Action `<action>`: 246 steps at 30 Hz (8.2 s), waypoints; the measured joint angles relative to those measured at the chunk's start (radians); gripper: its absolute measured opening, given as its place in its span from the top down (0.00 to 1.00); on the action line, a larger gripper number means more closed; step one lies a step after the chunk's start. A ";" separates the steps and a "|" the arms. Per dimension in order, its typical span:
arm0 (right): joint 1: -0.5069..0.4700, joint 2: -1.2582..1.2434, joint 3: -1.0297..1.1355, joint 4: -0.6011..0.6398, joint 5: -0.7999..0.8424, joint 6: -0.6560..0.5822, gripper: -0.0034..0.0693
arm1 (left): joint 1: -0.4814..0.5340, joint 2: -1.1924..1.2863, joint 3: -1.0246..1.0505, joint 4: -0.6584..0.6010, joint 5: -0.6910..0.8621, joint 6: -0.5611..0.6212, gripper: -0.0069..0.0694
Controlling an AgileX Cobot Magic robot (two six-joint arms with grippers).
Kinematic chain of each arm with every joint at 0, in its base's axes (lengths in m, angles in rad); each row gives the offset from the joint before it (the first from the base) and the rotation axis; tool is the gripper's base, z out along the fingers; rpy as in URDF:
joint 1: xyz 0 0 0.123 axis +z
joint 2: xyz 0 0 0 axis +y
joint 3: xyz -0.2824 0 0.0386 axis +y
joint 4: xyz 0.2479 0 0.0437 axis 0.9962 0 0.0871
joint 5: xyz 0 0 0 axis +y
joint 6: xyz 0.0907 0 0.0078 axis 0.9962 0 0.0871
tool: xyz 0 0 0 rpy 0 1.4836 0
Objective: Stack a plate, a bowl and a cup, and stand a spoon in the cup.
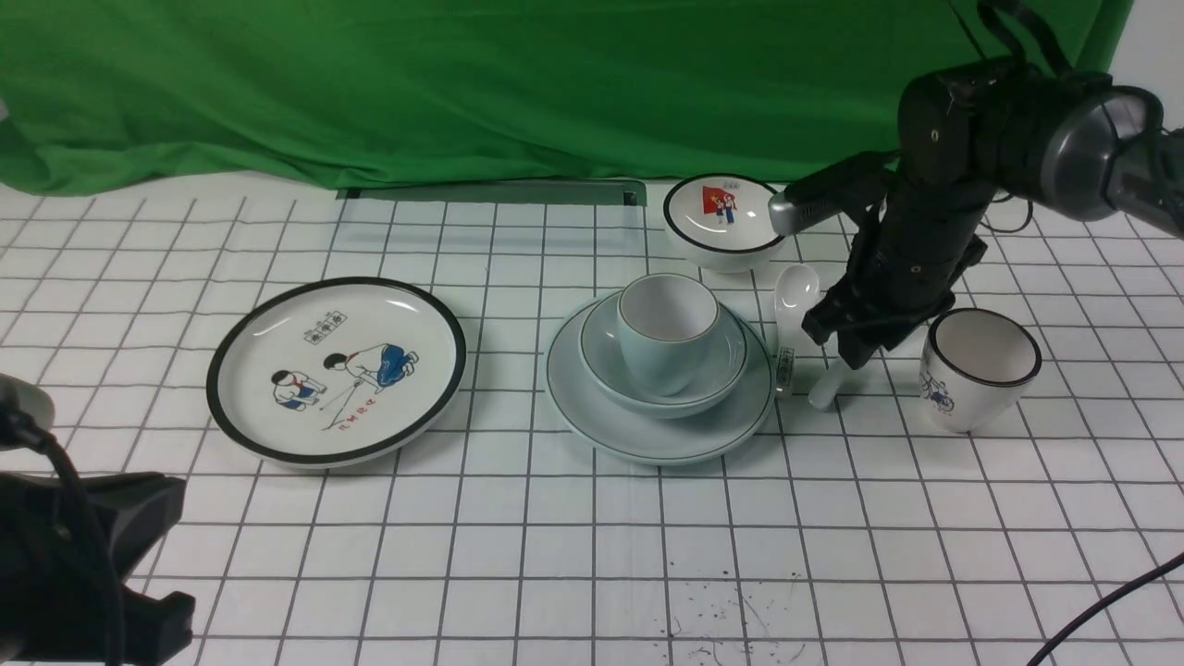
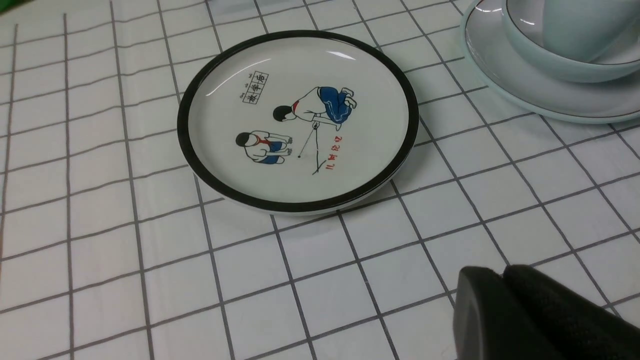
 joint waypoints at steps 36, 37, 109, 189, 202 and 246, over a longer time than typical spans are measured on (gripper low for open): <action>0.037 0.072 0.000 -0.059 -0.129 -0.831 0.76 | 0.000 0.000 0.012 -0.003 -0.022 0.000 0.92; 0.037 0.072 0.000 -0.062 -0.142 -0.831 0.81 | 0.000 0.000 0.012 -0.003 -0.022 0.000 0.92; 0.148 -0.828 0.325 0.057 -0.201 -0.102 0.93 | 0.000 0.000 0.012 0.000 -0.027 0.000 0.92; -0.298 -2.171 1.795 0.003 -0.767 0.326 0.85 | 0.098 -0.360 0.353 -0.008 -0.480 0.002 0.92; -0.299 -2.171 1.795 0.004 -0.767 0.326 0.79 | 0.329 -0.624 0.477 -0.178 -0.387 0.071 0.92; -0.301 -2.171 1.795 0.004 -0.767 0.327 0.63 | 0.344 -0.624 0.478 -0.231 -0.246 0.154 0.92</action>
